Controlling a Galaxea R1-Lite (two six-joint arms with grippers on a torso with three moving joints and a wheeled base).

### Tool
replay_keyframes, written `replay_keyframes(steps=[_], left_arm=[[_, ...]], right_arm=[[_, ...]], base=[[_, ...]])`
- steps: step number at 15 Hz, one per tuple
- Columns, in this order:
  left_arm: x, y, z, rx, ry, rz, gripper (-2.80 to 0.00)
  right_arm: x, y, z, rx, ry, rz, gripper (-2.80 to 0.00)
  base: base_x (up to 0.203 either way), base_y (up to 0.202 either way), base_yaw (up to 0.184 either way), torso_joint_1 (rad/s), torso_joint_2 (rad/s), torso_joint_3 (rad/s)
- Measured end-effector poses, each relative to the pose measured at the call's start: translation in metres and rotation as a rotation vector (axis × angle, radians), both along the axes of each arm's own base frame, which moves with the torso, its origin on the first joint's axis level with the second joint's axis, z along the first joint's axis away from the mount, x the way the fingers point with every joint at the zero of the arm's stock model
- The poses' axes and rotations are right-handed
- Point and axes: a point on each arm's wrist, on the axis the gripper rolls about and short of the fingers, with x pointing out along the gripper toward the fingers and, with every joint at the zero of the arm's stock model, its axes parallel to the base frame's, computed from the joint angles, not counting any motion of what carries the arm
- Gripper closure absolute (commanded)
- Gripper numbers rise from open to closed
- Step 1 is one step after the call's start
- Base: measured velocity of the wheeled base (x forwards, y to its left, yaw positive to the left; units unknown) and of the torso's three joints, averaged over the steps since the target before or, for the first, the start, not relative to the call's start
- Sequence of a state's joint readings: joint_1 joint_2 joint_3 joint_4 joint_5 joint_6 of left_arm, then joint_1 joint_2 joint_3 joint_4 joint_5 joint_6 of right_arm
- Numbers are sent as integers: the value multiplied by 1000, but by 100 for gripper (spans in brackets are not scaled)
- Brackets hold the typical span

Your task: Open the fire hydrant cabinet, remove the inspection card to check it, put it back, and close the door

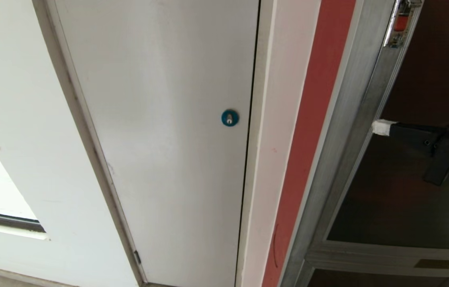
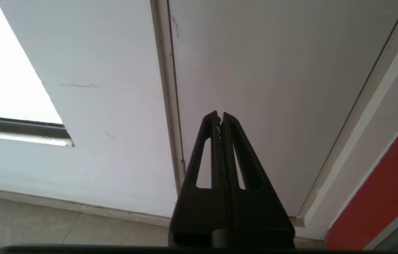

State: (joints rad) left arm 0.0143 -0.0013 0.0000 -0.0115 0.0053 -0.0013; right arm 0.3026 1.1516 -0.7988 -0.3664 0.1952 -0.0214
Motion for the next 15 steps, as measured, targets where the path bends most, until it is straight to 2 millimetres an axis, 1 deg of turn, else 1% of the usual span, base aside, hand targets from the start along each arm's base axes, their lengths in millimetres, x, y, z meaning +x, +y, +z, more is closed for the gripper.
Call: replay_keyframes(steps=[2, 6, 9, 12, 15], left_arm=[[0, 0, 0, 0, 0, 0, 0], [0, 0, 0, 0, 0, 1, 0], [0, 0, 0, 0, 0, 0, 0], [0, 0, 0, 0, 0, 0, 0], [0, 0, 0, 0, 0, 1, 0]], right_arm=[[-8, -2, 18, 42, -36, 23, 0], [-27, -7, 61, 62, -75, 26, 0], [-36, -10, 88, 71, -102, 26, 0], [-37, -10, 108, 82, -145, 26, 0], [-30, -8, 123, 93, -180, 26, 0]], base=[[0, 0, 0, 0, 0, 0], [0, 0, 0, 0, 0, 0], [0, 0, 0, 0, 0, 0], [0, 0, 0, 0, 0, 0], [0, 0, 0, 0, 0, 0]])
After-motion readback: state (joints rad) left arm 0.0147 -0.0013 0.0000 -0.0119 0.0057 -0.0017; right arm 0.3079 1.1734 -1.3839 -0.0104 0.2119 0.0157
